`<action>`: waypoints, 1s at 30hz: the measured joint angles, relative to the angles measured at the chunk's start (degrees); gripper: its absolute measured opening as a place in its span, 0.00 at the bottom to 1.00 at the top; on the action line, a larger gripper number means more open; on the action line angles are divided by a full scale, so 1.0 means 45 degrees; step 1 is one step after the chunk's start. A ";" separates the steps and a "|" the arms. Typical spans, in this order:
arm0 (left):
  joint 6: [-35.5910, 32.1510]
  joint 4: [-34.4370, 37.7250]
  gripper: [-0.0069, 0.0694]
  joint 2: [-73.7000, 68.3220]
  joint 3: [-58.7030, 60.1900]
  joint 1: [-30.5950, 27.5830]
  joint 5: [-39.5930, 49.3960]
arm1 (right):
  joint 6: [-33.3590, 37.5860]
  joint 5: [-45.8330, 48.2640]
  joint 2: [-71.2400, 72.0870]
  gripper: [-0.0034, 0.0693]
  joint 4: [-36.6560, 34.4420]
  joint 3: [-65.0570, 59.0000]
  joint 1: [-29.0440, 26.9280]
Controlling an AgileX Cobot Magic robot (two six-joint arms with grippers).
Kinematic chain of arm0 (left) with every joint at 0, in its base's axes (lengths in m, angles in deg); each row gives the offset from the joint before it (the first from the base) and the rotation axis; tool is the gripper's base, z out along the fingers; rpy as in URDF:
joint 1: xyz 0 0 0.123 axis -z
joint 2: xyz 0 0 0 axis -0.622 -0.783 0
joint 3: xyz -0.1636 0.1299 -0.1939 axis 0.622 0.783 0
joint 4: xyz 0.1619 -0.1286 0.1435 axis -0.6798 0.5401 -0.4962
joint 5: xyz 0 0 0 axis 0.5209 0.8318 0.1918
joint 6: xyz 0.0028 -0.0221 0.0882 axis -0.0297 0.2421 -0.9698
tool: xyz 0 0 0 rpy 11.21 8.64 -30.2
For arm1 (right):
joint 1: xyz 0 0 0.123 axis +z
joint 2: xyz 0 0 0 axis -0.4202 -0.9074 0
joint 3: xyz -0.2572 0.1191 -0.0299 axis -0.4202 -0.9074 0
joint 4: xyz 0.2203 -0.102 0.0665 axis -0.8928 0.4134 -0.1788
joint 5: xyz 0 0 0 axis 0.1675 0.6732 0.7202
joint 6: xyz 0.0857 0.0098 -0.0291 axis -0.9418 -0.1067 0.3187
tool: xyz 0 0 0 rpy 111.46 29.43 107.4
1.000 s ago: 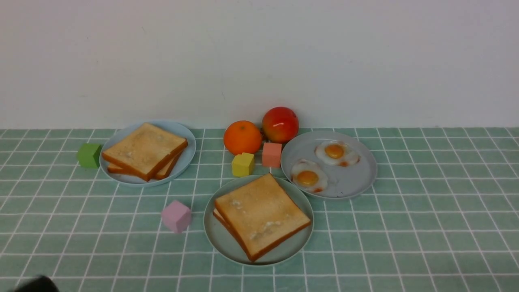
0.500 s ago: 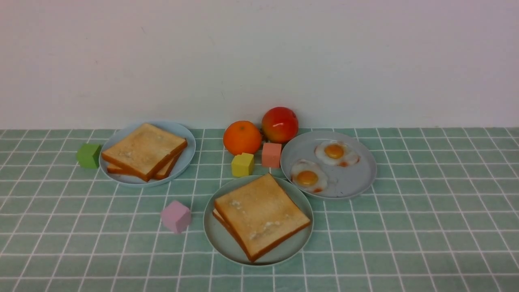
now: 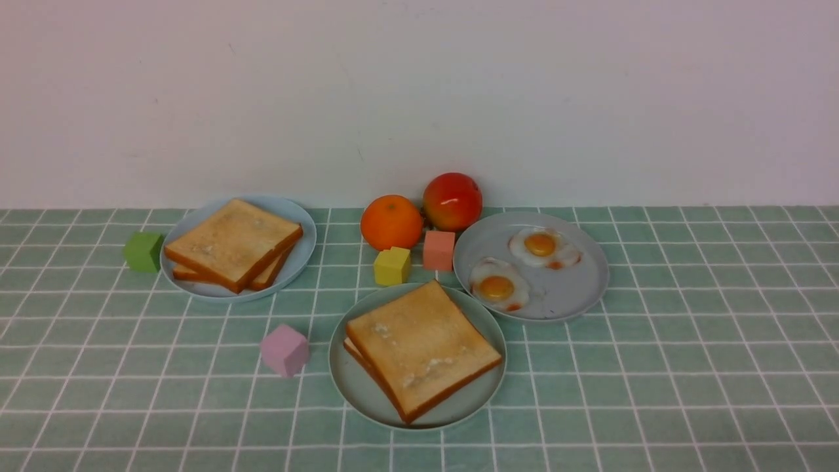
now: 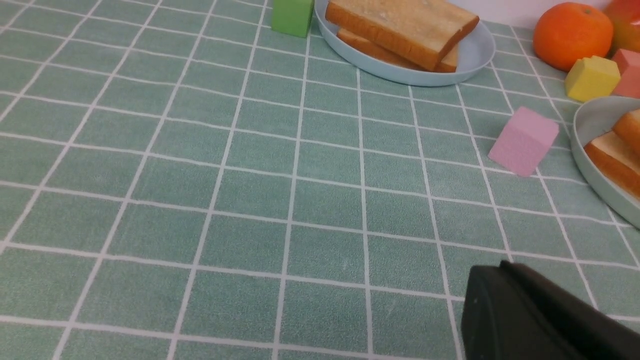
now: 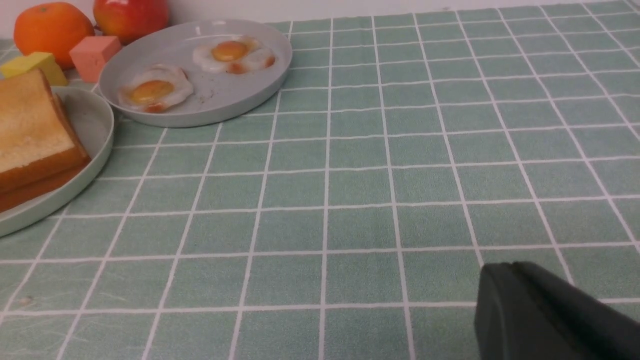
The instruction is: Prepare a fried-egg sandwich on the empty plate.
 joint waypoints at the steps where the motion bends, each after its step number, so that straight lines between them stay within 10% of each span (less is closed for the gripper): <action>1: 0.0000 0.0000 0.07 0.0000 0.0000 0.0000 0.0000 | 0.0000 0.0000 0.0000 0.07 0.0000 0.0000 0.0000; 30: 0.0000 0.0000 0.09 0.0000 0.0000 0.0000 0.0000 | 0.0000 0.0000 0.0000 0.09 0.0000 0.0000 0.0000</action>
